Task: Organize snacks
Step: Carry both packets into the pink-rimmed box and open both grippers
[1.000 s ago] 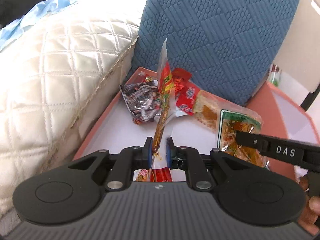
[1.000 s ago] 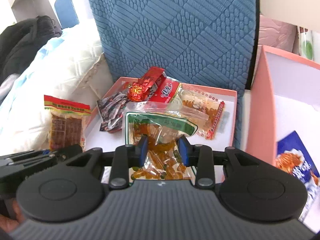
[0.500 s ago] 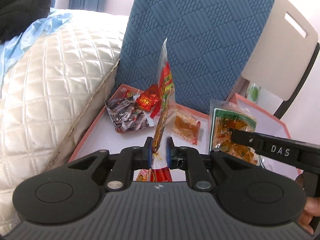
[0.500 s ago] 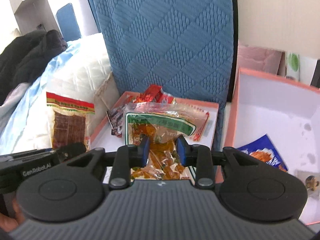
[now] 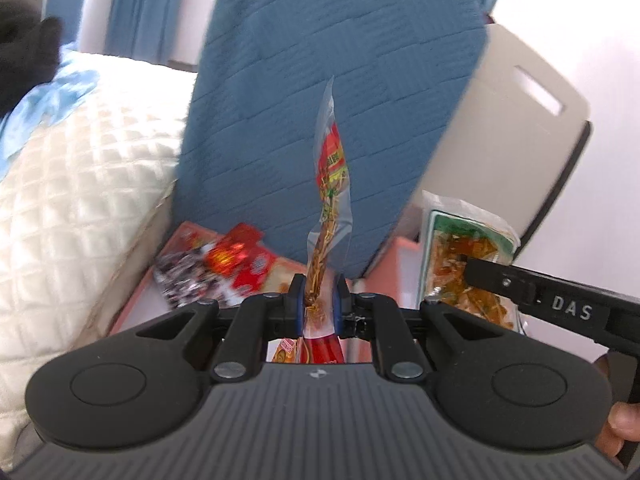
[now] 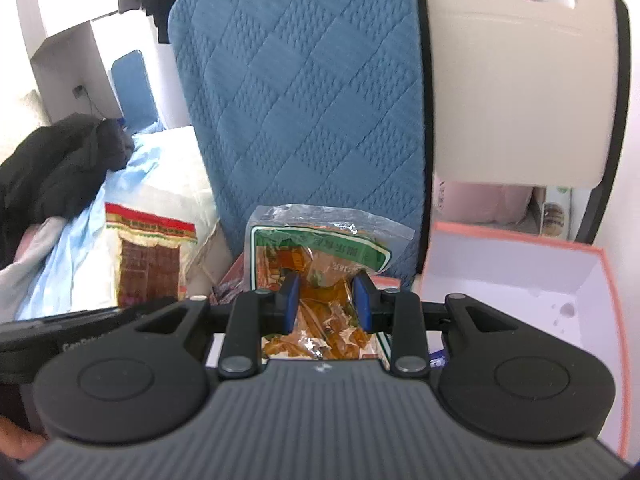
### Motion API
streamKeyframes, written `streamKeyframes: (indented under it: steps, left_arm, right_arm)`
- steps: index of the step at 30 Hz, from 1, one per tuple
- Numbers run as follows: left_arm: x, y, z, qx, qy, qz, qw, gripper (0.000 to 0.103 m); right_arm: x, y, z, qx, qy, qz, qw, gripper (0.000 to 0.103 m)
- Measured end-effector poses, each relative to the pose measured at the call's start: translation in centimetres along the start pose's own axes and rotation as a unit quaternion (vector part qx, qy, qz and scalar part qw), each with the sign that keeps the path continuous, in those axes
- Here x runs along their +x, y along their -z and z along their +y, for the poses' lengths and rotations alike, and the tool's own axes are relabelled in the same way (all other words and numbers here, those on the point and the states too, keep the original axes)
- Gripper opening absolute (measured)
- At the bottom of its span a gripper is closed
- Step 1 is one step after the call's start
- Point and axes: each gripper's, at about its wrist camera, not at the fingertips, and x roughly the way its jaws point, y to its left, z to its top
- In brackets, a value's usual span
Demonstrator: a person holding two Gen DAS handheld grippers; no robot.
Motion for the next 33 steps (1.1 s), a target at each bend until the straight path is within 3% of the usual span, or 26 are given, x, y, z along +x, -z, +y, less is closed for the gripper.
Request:
streamKeyframes:
  steps: [11, 15, 24, 33]
  left_arm:
    - [-0.8, -2.2, -7.0, 0.026, 0.037, -0.026, 0.9987, 0.016]
    - [0.0, -1.9, -9.6, 0.037, 0.061, -0.019, 0.9973, 0.016]
    - [3.8, 1.1, -15.1, 0.059, 0.087, 0.020, 0.9943, 0.016]
    - [9.1, 4.4, -17.4, 0.076, 0.086, 0.068, 0.9911, 0.016]
  right_arm:
    - [-3.8, -2.5, -3.9, 0.007, 0.026, -0.037, 0.999, 0.033]
    - [-4.9, -2.5, -5.9, 0.008, 0.039, -0.042, 0.998, 0.033]
    - [-4.6, -0.1, -11.3, 0.023, 0.078, -0.010, 0.997, 0.033]
    - [-1.7, 3.3, -16.0, 0.046, 0.098, 0.039, 0.993, 0.033]
